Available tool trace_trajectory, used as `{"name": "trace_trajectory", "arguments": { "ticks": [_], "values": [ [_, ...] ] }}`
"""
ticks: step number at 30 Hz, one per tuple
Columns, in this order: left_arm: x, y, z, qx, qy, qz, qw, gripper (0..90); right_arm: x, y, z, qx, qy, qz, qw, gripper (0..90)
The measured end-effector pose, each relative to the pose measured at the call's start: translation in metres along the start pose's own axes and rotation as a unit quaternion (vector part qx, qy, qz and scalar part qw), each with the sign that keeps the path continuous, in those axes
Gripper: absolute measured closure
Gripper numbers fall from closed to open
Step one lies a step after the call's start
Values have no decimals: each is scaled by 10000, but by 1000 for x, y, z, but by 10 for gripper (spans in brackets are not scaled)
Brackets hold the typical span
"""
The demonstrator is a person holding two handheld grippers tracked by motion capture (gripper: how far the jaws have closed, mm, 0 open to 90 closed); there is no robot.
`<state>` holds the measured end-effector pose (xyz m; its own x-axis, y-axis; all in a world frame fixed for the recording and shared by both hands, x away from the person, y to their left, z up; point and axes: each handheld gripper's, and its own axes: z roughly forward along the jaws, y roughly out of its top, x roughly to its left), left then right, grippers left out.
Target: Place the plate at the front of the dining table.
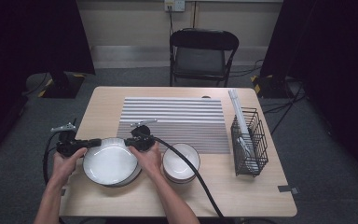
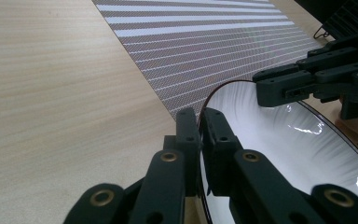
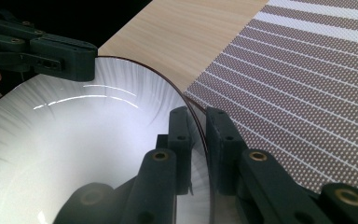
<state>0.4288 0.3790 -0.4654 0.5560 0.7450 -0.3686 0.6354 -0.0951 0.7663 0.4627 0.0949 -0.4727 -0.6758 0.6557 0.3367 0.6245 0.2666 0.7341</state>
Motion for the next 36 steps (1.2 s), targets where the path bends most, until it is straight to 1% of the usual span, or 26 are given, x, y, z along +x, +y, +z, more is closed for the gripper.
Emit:
{"name": "trace_trajectory", "arguments": {
  "ticks": [4, 6, 9, 11, 13, 14, 15, 18, 20, 21, 23, 25, 27, 30, 34, 36],
  "values": [
    [1, 0, 0, -16, -20, -12, 10000, 860, 1, 0, 0, -15, -4, -15, 10000, 812],
    [1, 0, 0, -17, -26, -10, 10000, 861, 2, 0, 0, 23, -64, -98, 9999, 808],
    [1, 0, 0, -15, -24, -10, 10000, 861, 2, -2, -1, 86, -79, -136, 9998, 800],
    [1, -1, 0, -18, -16, -16, 10000, 862, 2, -4, -2, 120, -67, -143, 9998, 795],
    [1, -1, 0, -12, 1, -20, 10000, 862, 1, -6, -3, 94, -47, -109, 9999, 795],
    [1, -1, 0, -16, 5, -23, 10000, 862, 1, -7, -4, 62, -47, -147, 9999, 792],
    [1, -1, 0, -25, -17, -46, 10000, 862, 1, -8, -4, 44, -39, -129, 9999, 792],
    [1, -1, 0, -32, -12, -64, 10000, 862, 1, -7, -4, 65, -12, -138, 9999, 774],
    [1, -1, 0, -27, -20, -65, 10000, 862, 1, -7, -4, 74, -72, -141, 9998, 798],
    [1, -1, 0, -21, -16, -61, 10000, 862, 0, -7, -4, 61, -46, -118, 9999, 805],
    [1, -1, 0, -27, -19, -61, 10000, 862, -1, -6, -4, 60, -22, 11, 10000, 813],
    [1, -1, 1, -49, -8, -83, 10000, 860, 1, -6, -5, 37, -92, -35, 9999, 819],
    [0, 0, 2, -40, 5, -54, 10000, 858, 1, -4, -6, -6, -119, -12, 9999, 831],
    [0, 1, 3, -86, 30, -54, 9999, 854, 3, -1, -8, 19, -235, -193, 9995, 835],
    [1, 2, 3, -118, -8, -81, 9999, 851, 3, 2, -8, 17, -255, -169, 9995, 840],
    [0, 2, 3, -122, 23, -65, 9999, 850, 2, 1, -8, 11, -253, -169, 9995, 841]
  ]
}}
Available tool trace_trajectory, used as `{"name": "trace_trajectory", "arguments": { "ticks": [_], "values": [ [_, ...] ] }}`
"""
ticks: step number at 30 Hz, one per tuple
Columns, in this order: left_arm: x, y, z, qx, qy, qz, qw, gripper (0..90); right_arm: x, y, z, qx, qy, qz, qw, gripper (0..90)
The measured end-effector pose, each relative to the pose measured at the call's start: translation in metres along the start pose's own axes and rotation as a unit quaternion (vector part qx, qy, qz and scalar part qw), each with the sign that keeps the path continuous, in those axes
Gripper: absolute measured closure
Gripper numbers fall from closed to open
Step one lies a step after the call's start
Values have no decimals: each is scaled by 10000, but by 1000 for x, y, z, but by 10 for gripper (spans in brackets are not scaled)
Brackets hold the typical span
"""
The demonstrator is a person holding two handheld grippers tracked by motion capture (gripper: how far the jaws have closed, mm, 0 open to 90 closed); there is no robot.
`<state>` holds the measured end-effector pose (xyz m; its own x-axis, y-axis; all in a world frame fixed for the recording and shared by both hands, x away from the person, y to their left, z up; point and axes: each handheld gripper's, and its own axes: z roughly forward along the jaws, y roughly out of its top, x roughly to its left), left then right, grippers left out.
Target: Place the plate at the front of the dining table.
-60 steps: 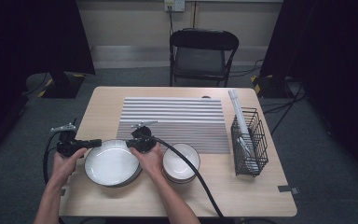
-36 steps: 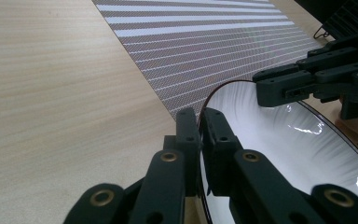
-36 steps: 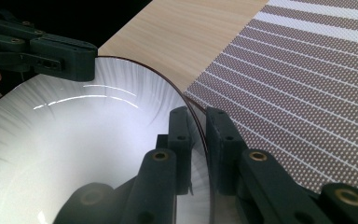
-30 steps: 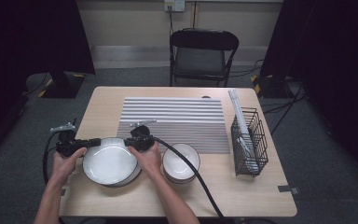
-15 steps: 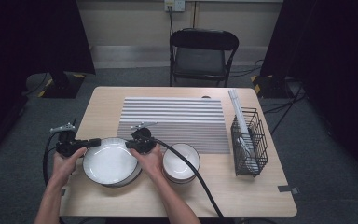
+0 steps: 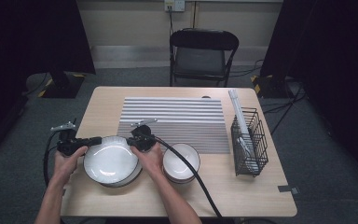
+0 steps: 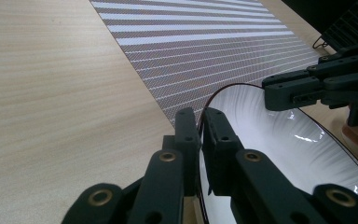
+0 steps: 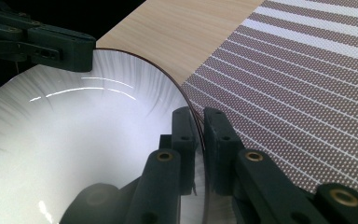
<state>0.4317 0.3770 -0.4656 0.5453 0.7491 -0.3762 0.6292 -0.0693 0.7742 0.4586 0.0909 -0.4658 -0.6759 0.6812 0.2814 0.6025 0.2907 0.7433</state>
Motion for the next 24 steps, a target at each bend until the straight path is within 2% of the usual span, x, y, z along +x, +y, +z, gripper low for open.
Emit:
{"name": "trace_trajectory", "arguments": {
  "ticks": [6, 8, 10, 14, 18, 19, 24],
  "values": [
    [0, -2, -2, 129, 12, -55, 9999, 849, -1, -1, 1, -3, 42, 6, 10000, 845],
    [-1, -3, -4, 155, -3, -38, 9999, 819, -1, -1, 1, -37, 54, 13, 10000, 846],
    [-1, -3, -4, 187, 43, -26, 9998, 851, -1, -1, 1, -37, 53, 20, 10000, 846],
    [-3, -1, -3, 172, 141, 87, 9997, 854, 0, 1, 0, 18, 20, 24, 10000, 846],
    [-4, -1, 2, 83, 158, 55, 9998, 852, -1, 6, -1, 55, -117, -20, 9999, 842],
    [-4, 0, 3, 70, 176, 83, 9998, 852, -2, 8, -1, 19, -183, -51, 9998, 843],
    [-5, -1, 4, 3, 184, 118, 9998, 851, -4, 8, -3, -62, -191, -62, 9998, 844]
  ]
}}
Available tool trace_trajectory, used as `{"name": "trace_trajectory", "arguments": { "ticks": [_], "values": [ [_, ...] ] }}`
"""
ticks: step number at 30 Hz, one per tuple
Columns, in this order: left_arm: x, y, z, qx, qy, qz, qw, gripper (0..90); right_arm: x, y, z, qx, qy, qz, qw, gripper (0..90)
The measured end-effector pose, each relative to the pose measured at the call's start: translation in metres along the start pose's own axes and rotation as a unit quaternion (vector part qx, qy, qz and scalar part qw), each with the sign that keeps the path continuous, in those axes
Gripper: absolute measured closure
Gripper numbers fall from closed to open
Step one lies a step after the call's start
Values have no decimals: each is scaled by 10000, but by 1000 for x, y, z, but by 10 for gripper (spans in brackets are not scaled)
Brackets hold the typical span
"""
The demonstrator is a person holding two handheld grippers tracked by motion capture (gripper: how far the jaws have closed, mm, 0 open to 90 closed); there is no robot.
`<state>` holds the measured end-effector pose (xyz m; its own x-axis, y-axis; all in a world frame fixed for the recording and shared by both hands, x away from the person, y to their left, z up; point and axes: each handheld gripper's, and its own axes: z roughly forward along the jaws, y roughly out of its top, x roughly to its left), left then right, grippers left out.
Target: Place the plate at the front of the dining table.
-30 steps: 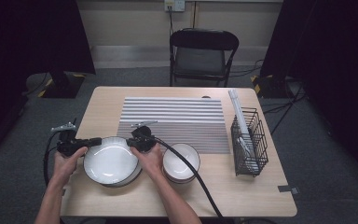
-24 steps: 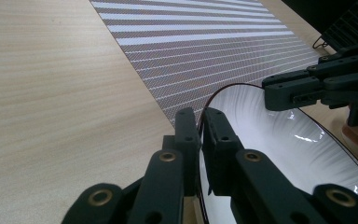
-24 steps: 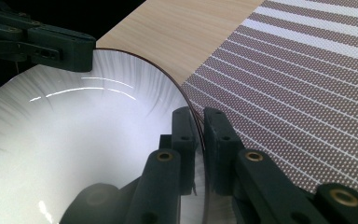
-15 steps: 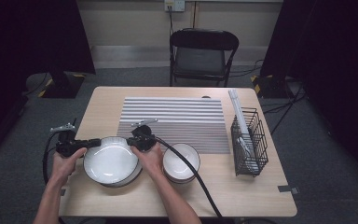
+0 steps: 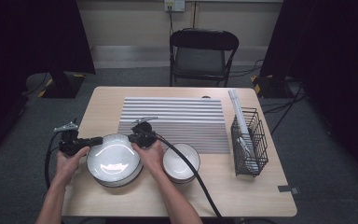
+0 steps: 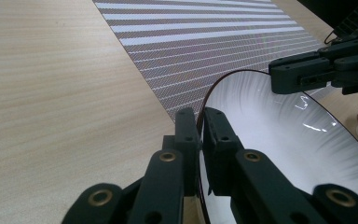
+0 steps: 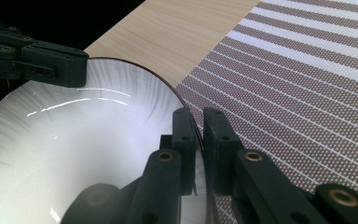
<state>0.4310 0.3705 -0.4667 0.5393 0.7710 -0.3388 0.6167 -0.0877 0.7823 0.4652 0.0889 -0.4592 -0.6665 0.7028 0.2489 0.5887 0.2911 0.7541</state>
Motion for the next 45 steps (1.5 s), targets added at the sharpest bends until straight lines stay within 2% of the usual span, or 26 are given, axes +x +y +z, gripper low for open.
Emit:
{"name": "trace_trajectory", "arguments": {
  "ticks": [3, 6, 7, 9, 18, 23, 30, 36, 39, 45],
  "values": [
    [0, 0, 0, -19, 0, 8, 10000, 850, -1, -2, 0, -75, 26, 17, 10000, 839],
    [1, -1, 0, -35, -34, -14, 10000, 852, 0, -5, 1, 13, 19, -1, 10000, 812],
    [1, -1, 0, -38, -38, -15, 10000, 852, 1, -7, 1, 50, 23, 66, 10000, 805],
    [1, -1, 0, -24, -53, -31, 10000, 851, 0, -8, 3, 16, 62, 62, 10000, 795],
    [3, -5, -2, 29, -168, -163, 9997, 856, -2, -9, 4, 11, 141, 144, 9998, 804],
    [1, -2, -1, 56, -67, -48, 10000, 860, -2, -8, 3, 0, 113, 165, 9998, 814],
    [0, 0, 3, -37, -18, -95, 9999, 852, -2, -5, 1, -48, -35, 130, 9999, 818],
    [-1, 3, 3, -152, 15, -64, 9999, 851, -2, -2, 0, -144, -117, 91, 9998, 816],
    [-4, 6, 2, -211, 96, 6, 9997, 851, -3, 1, -1, -190, -158, 22, 9997, 824],
    [-2, 5, 4, -172, 140, 31, 9997, 846, -3, 2, -2, -232, -171, 56, 9996, 832]
  ]
}}
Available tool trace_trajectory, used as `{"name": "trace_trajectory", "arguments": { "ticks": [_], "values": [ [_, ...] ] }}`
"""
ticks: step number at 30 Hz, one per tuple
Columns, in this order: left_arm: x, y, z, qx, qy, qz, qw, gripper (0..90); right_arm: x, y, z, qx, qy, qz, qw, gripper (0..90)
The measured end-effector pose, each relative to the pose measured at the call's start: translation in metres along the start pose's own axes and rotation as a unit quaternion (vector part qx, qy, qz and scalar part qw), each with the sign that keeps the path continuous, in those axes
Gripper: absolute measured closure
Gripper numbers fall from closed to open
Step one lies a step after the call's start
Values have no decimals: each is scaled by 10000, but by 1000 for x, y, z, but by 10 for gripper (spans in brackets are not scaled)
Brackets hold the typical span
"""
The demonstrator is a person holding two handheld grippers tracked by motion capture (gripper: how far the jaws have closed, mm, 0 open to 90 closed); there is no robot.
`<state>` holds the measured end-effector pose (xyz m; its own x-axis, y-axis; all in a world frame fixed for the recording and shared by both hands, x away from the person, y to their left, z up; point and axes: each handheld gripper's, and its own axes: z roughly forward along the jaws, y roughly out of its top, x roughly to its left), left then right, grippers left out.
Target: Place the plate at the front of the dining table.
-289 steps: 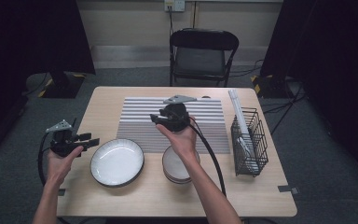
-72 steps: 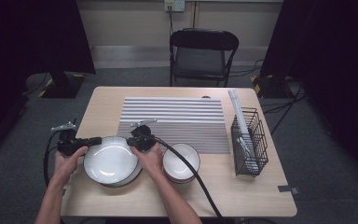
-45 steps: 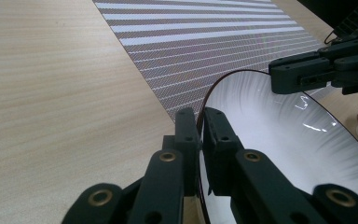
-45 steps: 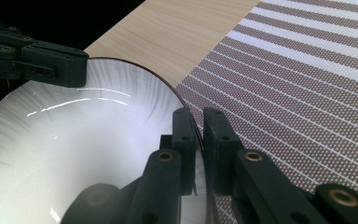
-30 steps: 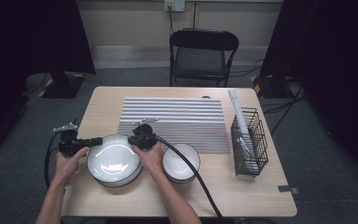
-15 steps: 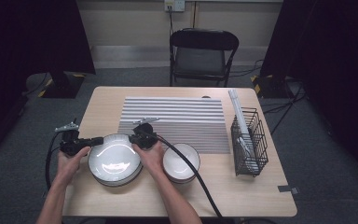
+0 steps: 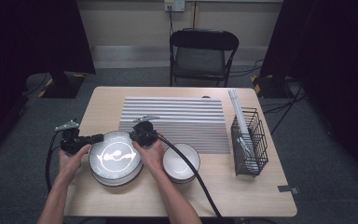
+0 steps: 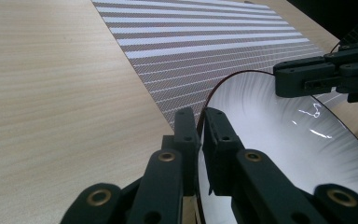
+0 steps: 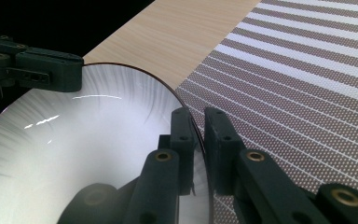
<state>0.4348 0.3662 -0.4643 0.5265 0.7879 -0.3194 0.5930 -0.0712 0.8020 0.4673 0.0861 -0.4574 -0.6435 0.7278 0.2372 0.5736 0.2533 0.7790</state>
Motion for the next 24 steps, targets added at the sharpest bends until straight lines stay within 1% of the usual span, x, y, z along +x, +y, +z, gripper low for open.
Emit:
{"name": "trace_trajectory", "arguments": {
  "ticks": [3, 5, 7, 8, 11, 13, 14, 16, 17, 18, 19, 20, 21, 22, 24],
  "values": [
    [0, 0, 0, -22, -1, -20, 10000, 847, -2, -1, 1, 19, 79, 160, 9998, 810],
    [0, 0, 0, -25, -7, -33, 10000, 846, -3, -5, 3, 97, 109, 183, 9997, 787],
    [0, 0, 0, -45, 7, -30, 10000, 846, -4, -9, 4, 138, 213, 261, 9993, 770],
    [0, 0, 0, -36, 4, -41, 10000, 846, -5, -10, 5, 103, 264, 313, 9991, 775],
    [2, -1, 0, -53, -45, -173, 9998, 842, -6, -10, 4, 78, 272, 344, 9990, 796],
    [3, -3, -3, -65, -41, -173, 9998, 849, -6, -9, 3, 53, 271, 332, 9991, 804],
    [3, -3, -5, -51, -68, -192, 9998, 851, -6, -10, 3, 37, 269, 326, 9991, 806],
    [5, -5, -8, 42, -241, -265, 9993, 797, -7, -10, 2, 24, 302, 361, 9989, 811],
    [5, -5, -7, 90, -239, -246, 9994, 787, -8, -10, 2, 20, 304, 374, 9988, 812],
    [5, -6, -6, 177, -171, -201, 9995, 797, -7, -10, 2, 20, 301, 377, 9988, 812],
    [5, -7, -5, 233, -136, -186, 9995, 833, -8, -10, 2, 19, 301, 380, 9988, 812],
    [5, -7, -4, 204, -161, -238, 9994, 843, -8, -10, 2, 19, 308, 383, 9988, 813],
    [5, -7, -5, 193, -154, -241, 9994, 848, -8, -10, 2, 16, 309, 404, 9987, 814],
    [5, -6, -5, 226, -108, -194, 9995, 849, -8, -10, 2, 5, 305, 423, 9986, 815],
    [4, -5, -4, 234, -117, -189, 9995, 850, -7, -10, 2, -18, 274, 430, 9987, 816]
  ]
}}
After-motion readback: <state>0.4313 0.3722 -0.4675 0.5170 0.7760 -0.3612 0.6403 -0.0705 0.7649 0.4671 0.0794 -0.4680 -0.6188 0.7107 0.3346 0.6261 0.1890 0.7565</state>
